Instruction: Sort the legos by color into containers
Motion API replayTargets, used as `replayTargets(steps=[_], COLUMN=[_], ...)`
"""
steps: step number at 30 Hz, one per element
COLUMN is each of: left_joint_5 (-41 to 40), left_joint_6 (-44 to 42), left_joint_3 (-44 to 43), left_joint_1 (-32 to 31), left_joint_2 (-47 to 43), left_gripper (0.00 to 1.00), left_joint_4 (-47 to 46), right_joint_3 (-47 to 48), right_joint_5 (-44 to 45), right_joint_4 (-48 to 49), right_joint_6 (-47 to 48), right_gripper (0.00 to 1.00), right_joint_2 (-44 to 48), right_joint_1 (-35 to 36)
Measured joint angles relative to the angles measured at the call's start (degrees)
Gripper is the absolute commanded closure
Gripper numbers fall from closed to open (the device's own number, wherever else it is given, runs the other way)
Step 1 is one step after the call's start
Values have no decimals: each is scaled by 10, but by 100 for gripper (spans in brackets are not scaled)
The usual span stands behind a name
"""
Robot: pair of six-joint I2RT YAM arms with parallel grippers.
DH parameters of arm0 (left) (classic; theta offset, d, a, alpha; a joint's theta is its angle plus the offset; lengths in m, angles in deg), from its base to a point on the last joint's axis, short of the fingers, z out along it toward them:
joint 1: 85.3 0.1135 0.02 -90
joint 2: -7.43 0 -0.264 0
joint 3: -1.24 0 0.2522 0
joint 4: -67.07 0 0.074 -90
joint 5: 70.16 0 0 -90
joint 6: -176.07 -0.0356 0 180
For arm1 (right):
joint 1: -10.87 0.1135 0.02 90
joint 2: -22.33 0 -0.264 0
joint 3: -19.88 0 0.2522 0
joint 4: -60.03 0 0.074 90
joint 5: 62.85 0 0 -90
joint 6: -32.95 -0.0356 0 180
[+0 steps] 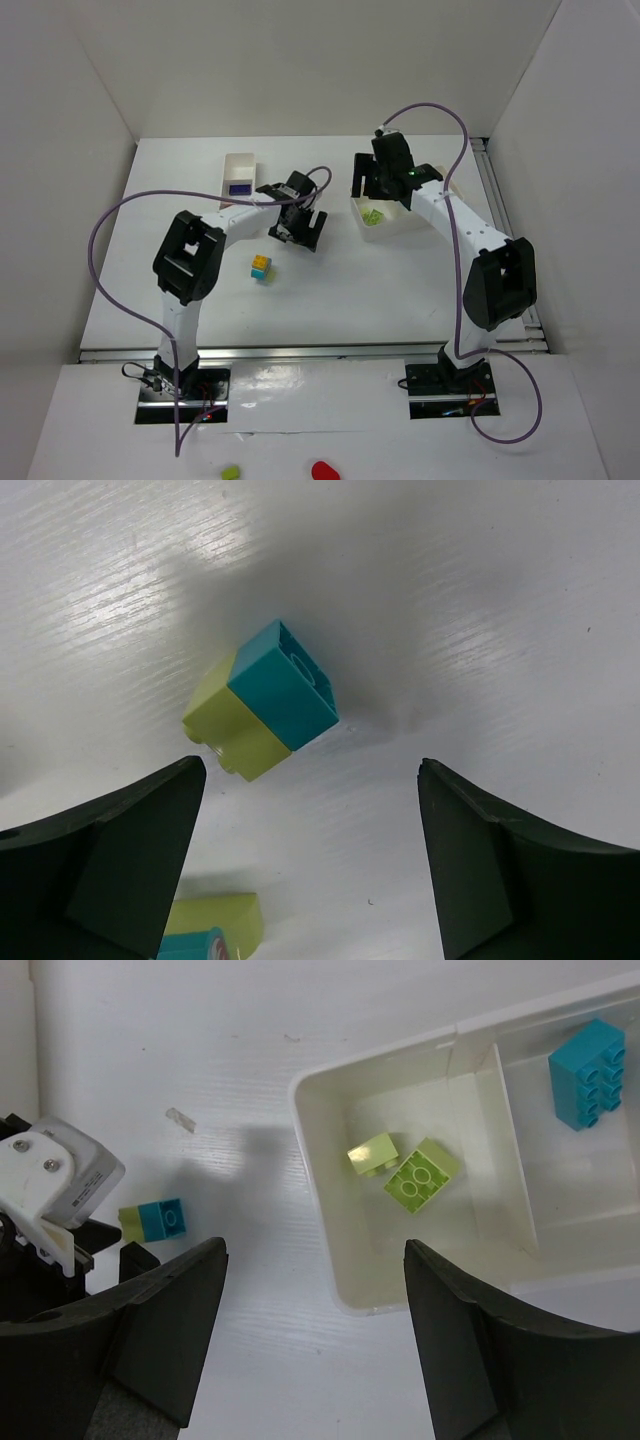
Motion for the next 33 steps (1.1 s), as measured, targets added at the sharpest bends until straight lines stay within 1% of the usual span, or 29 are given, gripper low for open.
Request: replayTargets(steps=[6,10,13,18,23,26,29,30,32,33], left_joint_5=[28,47,52,23,-28,-42,-44,-43,-42,-41], left_joint_6=[-1,2,9,16,54,78,89,89,90,90], left_joint_3=[-14,-35,-52,-65,-75,-75,-75,-75,-74,-74], left_joint_1=[-8,-32,-45,-44,-37,-26,-16,-14,-12,-12], left_joint_2=[0,0,0,0,2,4,16,23,32,37], left_gripper=[7,10,10,0,0,7,11,11,16,16], left_joint_4=[2,3,6,21,52,53,49,48,48,49], right_joint_3=[-1,-9,-16,-26,-26,-26,-26,-26,-26,-26], right_joint_5=[0,0,0,2,3,3,3,3,3,3], right_joint_4=[-2,-4,-5,-9,-9,-9,-9,-10,-10,-10], right_joint_6=[-2,-4,-4,-4,-4,-4,-4,-4,-4,-4], right_gripper=[21,21,21,21,21,21,21,21,21,21], right_joint_2=[0,1,4,13,14,14,14,14,14,14], right_joint_1=[0,0,0,0,0,0,0,0,0,0])
